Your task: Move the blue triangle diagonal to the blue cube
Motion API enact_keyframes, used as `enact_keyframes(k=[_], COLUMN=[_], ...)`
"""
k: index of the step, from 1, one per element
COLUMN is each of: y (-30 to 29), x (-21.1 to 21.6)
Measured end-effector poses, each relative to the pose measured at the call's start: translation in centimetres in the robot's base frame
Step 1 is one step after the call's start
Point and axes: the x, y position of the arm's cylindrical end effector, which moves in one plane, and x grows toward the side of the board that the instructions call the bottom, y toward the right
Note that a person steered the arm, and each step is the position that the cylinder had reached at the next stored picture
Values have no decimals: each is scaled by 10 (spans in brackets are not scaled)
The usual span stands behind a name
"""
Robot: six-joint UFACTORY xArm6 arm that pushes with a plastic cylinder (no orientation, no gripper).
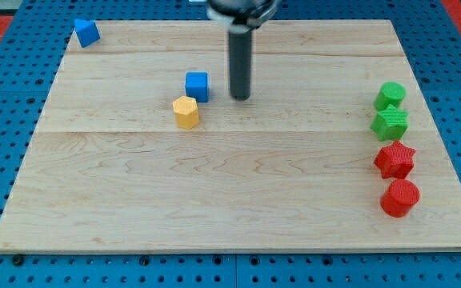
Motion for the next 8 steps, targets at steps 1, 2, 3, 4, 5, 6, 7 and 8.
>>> enact_keyframes(k=[1, 2, 3, 4, 5, 6, 7, 8], y=[-31, -129, -243, -331, -332, -332, -317, -248], x=[-77, -76, -29, -30, -42, -79, -120, -118])
